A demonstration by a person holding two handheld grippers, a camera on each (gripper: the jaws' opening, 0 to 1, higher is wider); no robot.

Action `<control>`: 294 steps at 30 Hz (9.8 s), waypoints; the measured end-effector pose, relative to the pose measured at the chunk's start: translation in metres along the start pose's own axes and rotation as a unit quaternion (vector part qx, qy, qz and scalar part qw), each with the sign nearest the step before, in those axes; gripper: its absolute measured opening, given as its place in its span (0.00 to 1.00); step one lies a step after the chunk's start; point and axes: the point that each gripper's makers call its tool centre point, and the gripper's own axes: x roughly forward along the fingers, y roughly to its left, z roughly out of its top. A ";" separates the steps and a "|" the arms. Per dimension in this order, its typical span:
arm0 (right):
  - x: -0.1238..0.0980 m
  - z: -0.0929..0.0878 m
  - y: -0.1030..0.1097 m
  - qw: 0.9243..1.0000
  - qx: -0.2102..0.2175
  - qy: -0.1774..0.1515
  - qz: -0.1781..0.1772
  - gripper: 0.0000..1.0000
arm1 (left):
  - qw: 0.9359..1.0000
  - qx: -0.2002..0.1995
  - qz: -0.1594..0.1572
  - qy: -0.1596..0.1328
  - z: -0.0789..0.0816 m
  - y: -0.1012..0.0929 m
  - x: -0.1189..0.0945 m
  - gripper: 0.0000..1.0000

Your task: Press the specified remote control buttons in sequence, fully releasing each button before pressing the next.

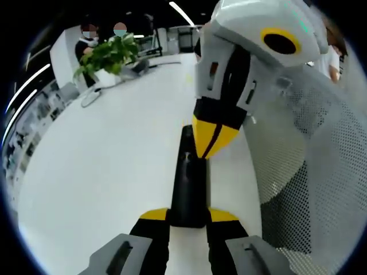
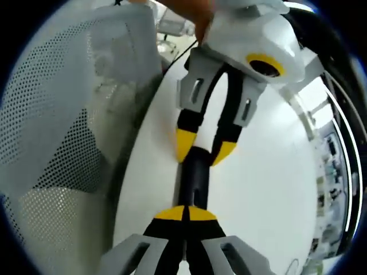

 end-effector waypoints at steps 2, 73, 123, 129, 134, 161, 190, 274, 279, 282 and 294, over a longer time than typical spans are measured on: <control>0.000 0.000 -0.002 1.000 0.003 -0.003 -0.001 0.00 | 1.000 0.000 0.000 0.000 0.000 -0.001 0.000 0.23; -0.002 0.004 -0.018 0.996 0.074 -0.042 0.034 0.00 | 1.000 0.006 0.006 0.000 0.000 0.001 0.000 0.23; 0.005 0.006 -0.017 0.993 0.063 -0.023 0.099 0.00 | 1.000 0.002 -0.001 -0.006 0.004 -0.004 -0.002 0.23; 0.000 0.007 -0.021 0.993 0.063 -0.024 0.097 0.00 | 1.000 0.003 -0.001 -0.006 0.003 -0.003 -0.001 0.23; -0.002 0.012 -0.026 0.993 0.059 -0.027 0.097 0.00 | 1.000 0.004 -0.002 -0.003 0.001 -0.001 0.000 0.23; 0.014 0.020 -0.018 0.992 0.031 -0.007 0.125 0.00 | 1.000 0.002 0.000 -0.005 0.001 -0.002 0.000 0.23; 0.014 0.018 -0.017 0.992 0.005 0.017 0.127 0.00 | 1.000 0.001 0.000 -0.007 0.001 -0.001 0.000 0.23; -0.018 -0.031 -0.010 0.985 0.128 -0.021 0.112 0.29 | 1.000 0.002 0.003 0.007 0.001 0.000 0.000 0.23; -0.017 -0.040 -0.008 0.985 0.133 -0.015 0.112 0.30 | 1.000 0.002 0.003 0.008 0.002 -0.001 0.000 0.23; -0.016 -0.045 -0.007 0.984 0.137 -0.011 0.112 0.30 | 1.000 0.002 0.003 0.009 0.002 -0.001 0.000 0.23; -0.011 -0.058 -0.003 0.982 0.147 -0.003 0.119 0.29 | 1.000 0.001 0.002 0.012 0.002 0.000 0.000 0.23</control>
